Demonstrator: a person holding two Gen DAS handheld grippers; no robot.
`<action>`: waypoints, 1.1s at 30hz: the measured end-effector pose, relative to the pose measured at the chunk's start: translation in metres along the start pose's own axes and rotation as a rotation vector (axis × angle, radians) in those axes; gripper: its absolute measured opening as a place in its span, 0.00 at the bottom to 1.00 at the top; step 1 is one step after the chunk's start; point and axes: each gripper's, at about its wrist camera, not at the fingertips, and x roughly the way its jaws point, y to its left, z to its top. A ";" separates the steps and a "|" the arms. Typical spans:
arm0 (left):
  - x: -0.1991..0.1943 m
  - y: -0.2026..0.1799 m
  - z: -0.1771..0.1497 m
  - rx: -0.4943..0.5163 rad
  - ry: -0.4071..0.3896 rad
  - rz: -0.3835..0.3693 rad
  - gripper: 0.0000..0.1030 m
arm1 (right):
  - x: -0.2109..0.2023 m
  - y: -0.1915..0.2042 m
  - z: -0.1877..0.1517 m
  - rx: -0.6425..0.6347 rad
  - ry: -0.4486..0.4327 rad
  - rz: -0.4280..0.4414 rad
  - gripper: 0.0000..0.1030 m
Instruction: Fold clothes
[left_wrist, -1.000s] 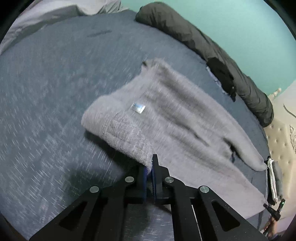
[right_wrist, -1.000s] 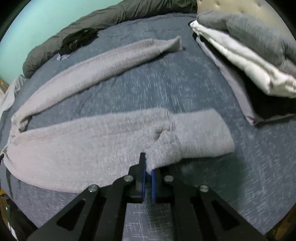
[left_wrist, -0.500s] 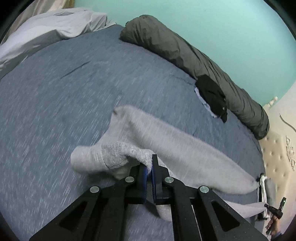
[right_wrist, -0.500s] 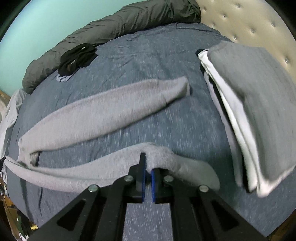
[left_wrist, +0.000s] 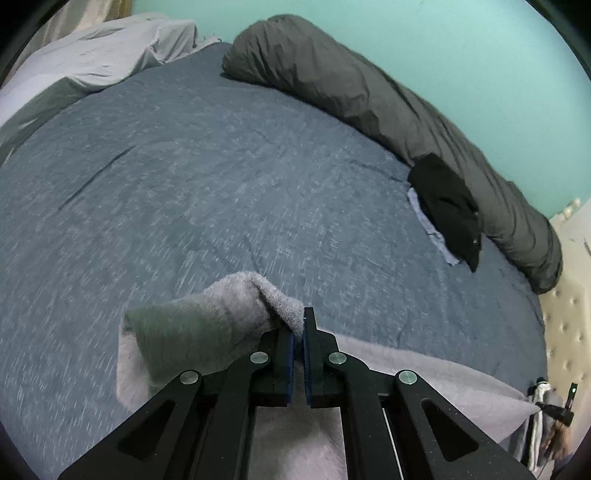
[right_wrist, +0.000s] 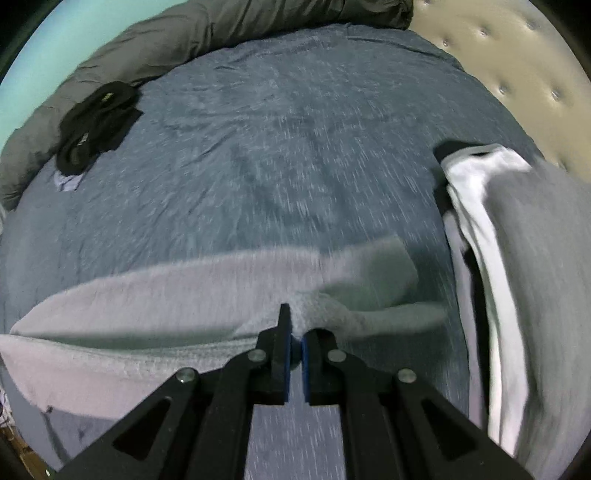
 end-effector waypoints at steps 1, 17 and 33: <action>0.008 0.000 0.003 -0.002 0.004 0.008 0.03 | 0.008 0.002 0.008 -0.001 0.004 -0.008 0.04; 0.074 -0.008 -0.026 0.026 0.021 0.005 0.54 | 0.084 -0.011 0.042 0.057 0.031 0.101 0.27; 0.010 -0.033 -0.055 0.025 -0.008 -0.132 0.67 | -0.003 -0.045 0.007 0.053 -0.084 0.264 0.66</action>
